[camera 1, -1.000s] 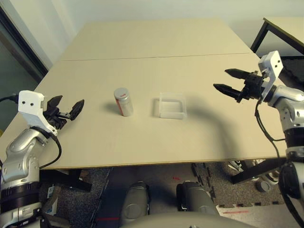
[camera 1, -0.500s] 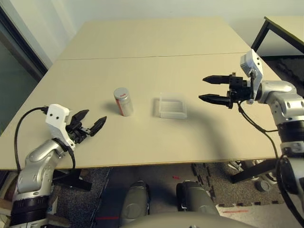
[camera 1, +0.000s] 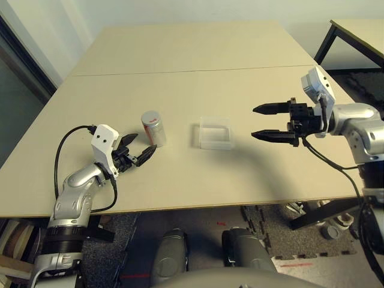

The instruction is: Pour the medicine from the bottle into the box.

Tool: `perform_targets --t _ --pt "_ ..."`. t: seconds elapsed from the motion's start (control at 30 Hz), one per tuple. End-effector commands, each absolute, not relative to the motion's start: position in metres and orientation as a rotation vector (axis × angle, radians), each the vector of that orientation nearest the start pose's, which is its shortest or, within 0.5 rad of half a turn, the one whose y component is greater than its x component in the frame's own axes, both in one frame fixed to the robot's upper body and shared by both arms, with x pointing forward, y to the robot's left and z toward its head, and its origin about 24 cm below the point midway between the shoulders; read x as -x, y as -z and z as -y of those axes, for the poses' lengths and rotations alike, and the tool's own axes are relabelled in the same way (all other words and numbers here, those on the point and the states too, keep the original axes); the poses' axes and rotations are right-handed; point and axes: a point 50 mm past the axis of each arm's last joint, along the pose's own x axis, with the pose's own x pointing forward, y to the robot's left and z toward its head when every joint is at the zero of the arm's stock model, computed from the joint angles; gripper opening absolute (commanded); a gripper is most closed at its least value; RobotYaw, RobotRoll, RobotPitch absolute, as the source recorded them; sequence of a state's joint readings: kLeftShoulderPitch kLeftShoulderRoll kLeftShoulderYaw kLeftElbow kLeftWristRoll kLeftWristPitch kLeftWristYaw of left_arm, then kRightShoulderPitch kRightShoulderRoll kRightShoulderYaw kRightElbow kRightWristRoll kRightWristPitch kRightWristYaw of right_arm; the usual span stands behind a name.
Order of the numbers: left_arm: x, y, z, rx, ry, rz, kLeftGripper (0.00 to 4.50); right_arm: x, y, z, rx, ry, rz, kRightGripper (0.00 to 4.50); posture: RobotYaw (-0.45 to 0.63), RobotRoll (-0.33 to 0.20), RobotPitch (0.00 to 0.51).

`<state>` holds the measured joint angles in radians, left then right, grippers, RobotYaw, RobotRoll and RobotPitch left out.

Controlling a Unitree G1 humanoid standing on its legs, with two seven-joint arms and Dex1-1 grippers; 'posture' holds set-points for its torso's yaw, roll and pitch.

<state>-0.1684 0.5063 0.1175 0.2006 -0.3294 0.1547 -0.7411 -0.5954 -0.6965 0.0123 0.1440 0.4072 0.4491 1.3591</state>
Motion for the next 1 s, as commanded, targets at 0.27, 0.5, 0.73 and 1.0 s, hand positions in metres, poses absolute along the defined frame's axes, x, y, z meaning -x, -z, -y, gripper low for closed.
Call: perform_targets --t 0.27,0.5,0.73,1.0 --pt "-0.294 -0.062 -0.233 -0.062 0.552 -0.122 4.47 -0.297 -0.178 0.2 0.222 -1.307 -0.161 4.5 -0.11 0.0 0.063" --pt "-0.308 -0.058 -0.222 -0.033 0.555 -0.102 4.47 -0.297 -0.18 0.197 0.214 -1.302 -0.145 4.5 -0.13 0.0 0.059" --pt "-0.318 -0.059 -0.218 -0.039 0.554 -0.084 4.47 -0.295 -0.179 0.195 0.204 -1.296 -0.138 4.5 -0.14 0.0 0.054" --pt "-0.322 -0.062 -0.217 -0.03 0.567 -0.072 4.11 -0.295 -0.177 0.197 0.198 -1.277 -0.138 4.5 -0.14 0.0 0.055"
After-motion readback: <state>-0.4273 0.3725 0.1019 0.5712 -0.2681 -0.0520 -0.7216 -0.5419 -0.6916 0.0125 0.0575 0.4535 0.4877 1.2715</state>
